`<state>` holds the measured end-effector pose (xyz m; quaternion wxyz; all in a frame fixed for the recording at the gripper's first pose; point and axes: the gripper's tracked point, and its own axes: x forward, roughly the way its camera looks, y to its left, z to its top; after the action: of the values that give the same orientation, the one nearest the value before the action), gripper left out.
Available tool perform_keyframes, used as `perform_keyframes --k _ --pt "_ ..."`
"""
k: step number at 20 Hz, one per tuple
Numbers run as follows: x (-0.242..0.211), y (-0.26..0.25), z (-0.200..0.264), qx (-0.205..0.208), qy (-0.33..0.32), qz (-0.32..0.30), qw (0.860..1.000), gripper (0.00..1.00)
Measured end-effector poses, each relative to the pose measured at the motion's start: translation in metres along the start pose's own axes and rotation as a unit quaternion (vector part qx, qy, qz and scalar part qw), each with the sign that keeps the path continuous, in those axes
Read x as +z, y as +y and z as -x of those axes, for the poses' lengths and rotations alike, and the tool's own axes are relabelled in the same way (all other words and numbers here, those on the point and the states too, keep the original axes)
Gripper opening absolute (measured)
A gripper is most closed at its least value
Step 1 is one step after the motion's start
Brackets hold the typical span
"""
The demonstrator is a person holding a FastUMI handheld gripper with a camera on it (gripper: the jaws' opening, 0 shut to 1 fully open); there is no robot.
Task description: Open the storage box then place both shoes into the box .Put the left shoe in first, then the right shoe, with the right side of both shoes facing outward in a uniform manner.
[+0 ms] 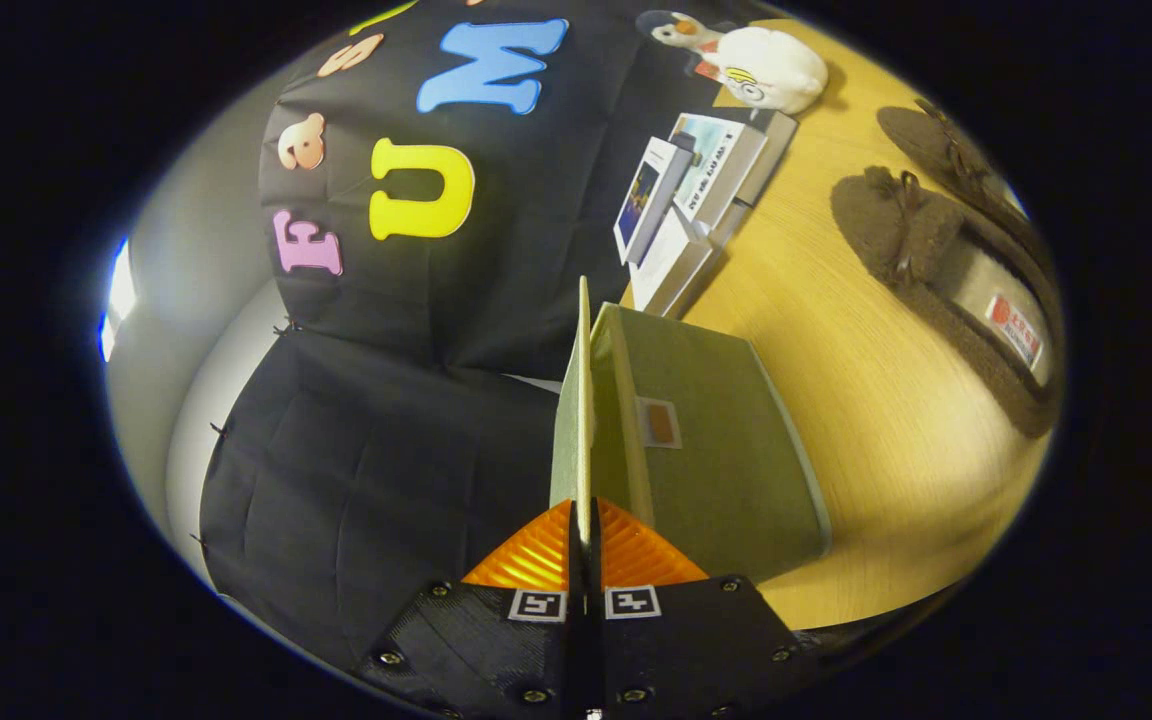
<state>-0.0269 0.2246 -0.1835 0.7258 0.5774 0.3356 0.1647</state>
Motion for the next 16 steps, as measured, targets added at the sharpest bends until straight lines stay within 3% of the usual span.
perform_keyframes --k 8,16 --pt "-0.006 0.084 -0.013 0.021 0.005 0.076 0.997 0.00" --pt "-0.044 0.131 -0.048 0.004 0.016 0.162 0.987 0.00"
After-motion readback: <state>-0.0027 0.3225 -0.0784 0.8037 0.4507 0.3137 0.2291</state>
